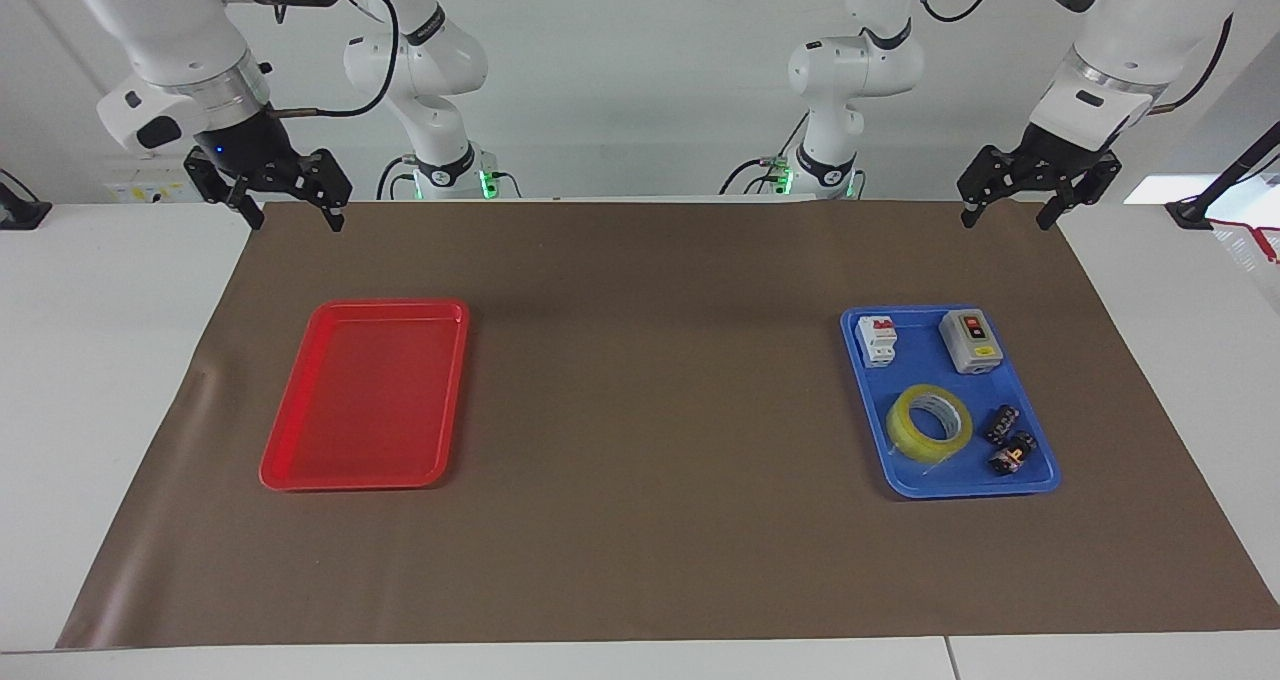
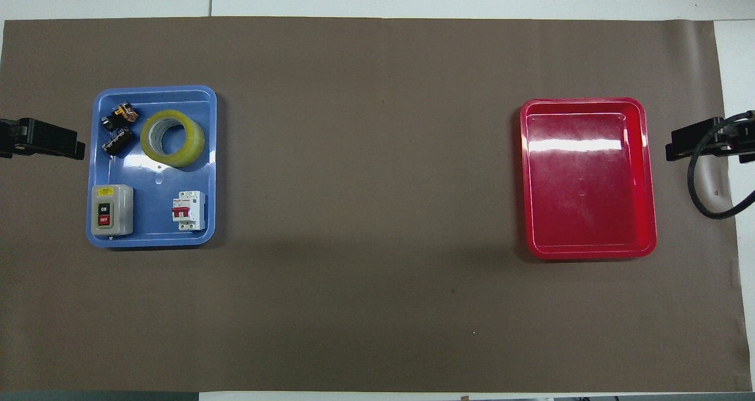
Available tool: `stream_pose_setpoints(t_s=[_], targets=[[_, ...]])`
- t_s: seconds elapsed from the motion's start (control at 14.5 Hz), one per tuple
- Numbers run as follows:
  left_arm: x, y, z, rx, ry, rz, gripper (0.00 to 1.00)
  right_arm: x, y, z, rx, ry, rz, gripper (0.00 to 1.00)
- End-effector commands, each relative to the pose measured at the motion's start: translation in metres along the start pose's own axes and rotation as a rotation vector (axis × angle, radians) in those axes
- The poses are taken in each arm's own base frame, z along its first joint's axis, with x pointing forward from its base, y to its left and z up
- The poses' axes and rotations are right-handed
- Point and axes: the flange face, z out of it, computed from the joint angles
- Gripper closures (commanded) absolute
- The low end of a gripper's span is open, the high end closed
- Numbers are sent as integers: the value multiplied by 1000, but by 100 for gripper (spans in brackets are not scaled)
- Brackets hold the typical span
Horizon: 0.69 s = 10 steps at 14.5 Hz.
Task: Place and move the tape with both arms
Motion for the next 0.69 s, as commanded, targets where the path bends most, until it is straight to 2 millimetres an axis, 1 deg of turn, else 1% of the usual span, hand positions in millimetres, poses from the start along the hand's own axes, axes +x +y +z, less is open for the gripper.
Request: stream_pose_setpoints(t_s=[0.0, 0.14, 0.28, 0.34, 0.48, 0.62], targets=[[-4, -3, 1, -10, 12, 9, 0, -3, 1, 1, -13, -10, -2, 0], [-5, -1, 1, -10, 8, 12, 0, -3, 0, 1, -11, -8, 3, 0], [-6, -1, 1, -10, 1, 6, 0, -3, 8, 1, -2, -12, 12, 0], [-9, -1, -5, -9, 11, 6, 0, -3, 12, 1, -1, -12, 19, 0], [-19, -1, -14, -9, 8, 3, 0, -4, 12, 0, 0, -11, 18, 0], [-19, -3, -15, -4, 15, -1, 0, -4, 11, 1, 2, -12, 16, 0]])
